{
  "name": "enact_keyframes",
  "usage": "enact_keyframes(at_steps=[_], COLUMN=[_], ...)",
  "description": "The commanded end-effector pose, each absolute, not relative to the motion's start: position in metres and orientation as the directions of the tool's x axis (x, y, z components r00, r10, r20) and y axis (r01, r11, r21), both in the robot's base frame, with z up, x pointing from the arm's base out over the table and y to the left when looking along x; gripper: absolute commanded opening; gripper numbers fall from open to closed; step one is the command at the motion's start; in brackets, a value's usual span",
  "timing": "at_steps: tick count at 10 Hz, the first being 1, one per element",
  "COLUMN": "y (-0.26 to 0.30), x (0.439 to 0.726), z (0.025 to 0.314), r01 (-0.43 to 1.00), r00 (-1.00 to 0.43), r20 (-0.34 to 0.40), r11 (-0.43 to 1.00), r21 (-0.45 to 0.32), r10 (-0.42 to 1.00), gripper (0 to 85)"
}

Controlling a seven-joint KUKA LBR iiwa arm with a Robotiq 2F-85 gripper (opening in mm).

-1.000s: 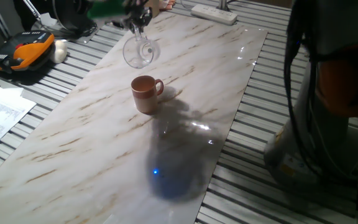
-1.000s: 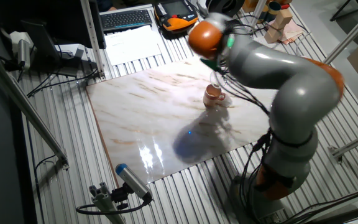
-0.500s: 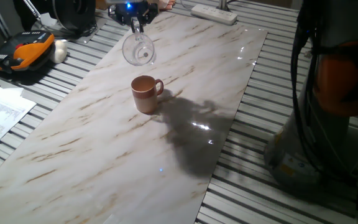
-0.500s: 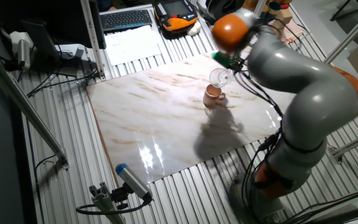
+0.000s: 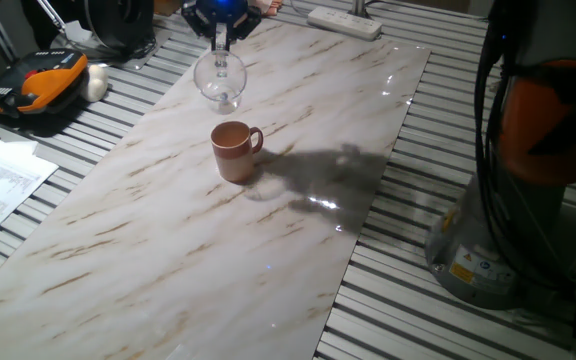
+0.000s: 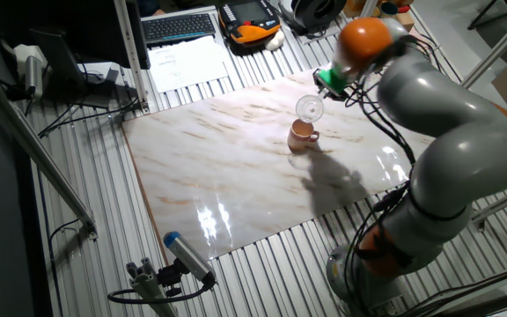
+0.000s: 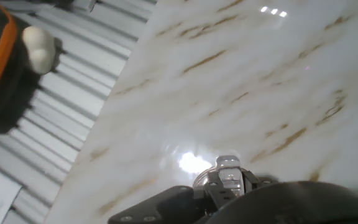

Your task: Pour the water from one cup into another empty cup

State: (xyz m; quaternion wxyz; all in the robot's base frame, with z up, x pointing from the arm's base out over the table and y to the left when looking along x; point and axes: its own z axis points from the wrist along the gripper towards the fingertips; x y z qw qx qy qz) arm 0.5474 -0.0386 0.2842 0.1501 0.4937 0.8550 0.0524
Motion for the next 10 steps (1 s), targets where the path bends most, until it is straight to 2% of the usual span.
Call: enact_keyframes(at_steps=[1, 4, 6, 8, 10], y=[-0.0395, -0.0396, -0.0365, -0.0373, -0.0441], x=[0.548, 0.543, 0.5406, 0.5411, 0.5422], z=[0.2838, 0.2892, 0.2898, 0.2896, 0.2875], r01=[0.851, 0.845, 0.845, 0.837, 0.832], r00=[-0.474, -0.507, -0.533, -0.547, -0.554], r20=[0.195, 0.144, 0.075, 0.081, 0.104], r11=[0.389, 0.457, 0.526, 0.544, 0.55], r21=[0.353, 0.279, 0.096, 0.052, 0.073], r10=[0.859, 0.85, 0.843, 0.833, 0.826], gripper=[0.0, 0.0, 0.0, 0.0, 0.0])
